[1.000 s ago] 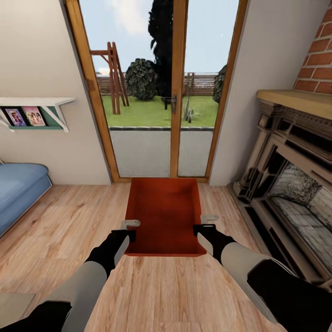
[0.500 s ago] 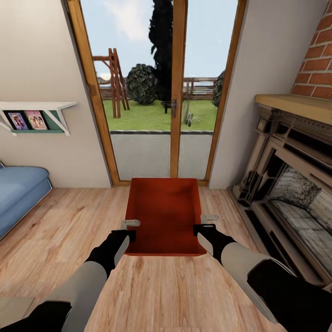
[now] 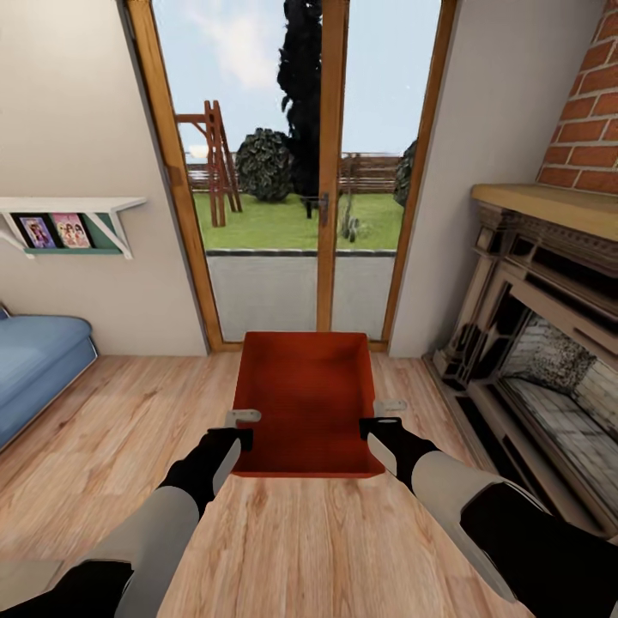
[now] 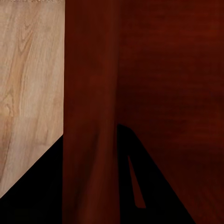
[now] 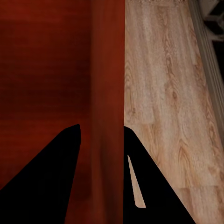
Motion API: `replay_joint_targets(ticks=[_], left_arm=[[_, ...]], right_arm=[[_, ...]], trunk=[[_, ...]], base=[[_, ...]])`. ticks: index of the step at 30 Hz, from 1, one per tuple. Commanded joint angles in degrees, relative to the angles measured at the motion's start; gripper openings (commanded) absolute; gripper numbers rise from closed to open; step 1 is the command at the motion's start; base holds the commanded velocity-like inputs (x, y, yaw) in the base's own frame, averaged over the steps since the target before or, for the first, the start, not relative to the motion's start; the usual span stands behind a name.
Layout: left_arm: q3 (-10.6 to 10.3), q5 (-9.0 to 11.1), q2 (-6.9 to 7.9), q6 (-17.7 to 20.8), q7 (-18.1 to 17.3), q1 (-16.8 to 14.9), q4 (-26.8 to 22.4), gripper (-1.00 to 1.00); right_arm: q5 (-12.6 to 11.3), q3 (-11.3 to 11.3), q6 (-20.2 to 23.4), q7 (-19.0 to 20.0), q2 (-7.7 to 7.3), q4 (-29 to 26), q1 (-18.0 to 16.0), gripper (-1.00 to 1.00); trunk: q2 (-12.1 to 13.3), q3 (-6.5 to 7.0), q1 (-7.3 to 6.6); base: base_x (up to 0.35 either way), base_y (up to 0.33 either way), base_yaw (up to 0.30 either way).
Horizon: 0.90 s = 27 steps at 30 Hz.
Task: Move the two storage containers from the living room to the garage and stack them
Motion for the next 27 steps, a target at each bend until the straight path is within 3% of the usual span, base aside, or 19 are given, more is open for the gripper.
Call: replay_joint_targets(ticks=[1,27], left_arm=[[0.1,-0.1,-0.06,1.0,0.4,0.0,0.1,-1.0],[0.1,-0.1,-0.06,1.0,0.4,0.0,0.1,-1.0]], right_arm=[[1.7,4.2,-3.2,-4.9,0.01,-0.1,0.0,-1.0],[1.7,4.2,-3.2,-4.9,0.0,-0.1,-0.1,-1.0]], trunk=[[-0.1,-0.03,0.04],[-0.1,2.32,0.04]], base=[[0.0,0.0,0.0],[0.0,0.0,0.0]])
